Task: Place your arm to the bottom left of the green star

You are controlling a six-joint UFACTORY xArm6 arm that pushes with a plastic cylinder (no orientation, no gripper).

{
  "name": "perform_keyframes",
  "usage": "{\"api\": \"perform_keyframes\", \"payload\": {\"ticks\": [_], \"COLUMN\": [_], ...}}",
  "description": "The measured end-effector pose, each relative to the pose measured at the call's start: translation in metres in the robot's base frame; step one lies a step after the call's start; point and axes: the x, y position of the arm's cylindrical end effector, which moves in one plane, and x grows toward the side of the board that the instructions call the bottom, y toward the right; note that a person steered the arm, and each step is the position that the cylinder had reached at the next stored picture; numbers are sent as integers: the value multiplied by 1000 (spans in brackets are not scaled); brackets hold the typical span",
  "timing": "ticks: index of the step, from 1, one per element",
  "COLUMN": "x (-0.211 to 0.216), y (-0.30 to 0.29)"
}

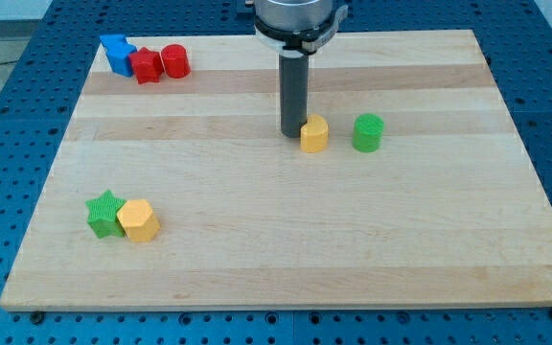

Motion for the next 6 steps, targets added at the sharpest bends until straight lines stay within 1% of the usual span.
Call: {"api": "perform_keyframes", "payload": {"ticks": [1,3,4,5,6], "x": [1,101,143,170,181], "y": [-5,-12,-58,-122,-181]}}
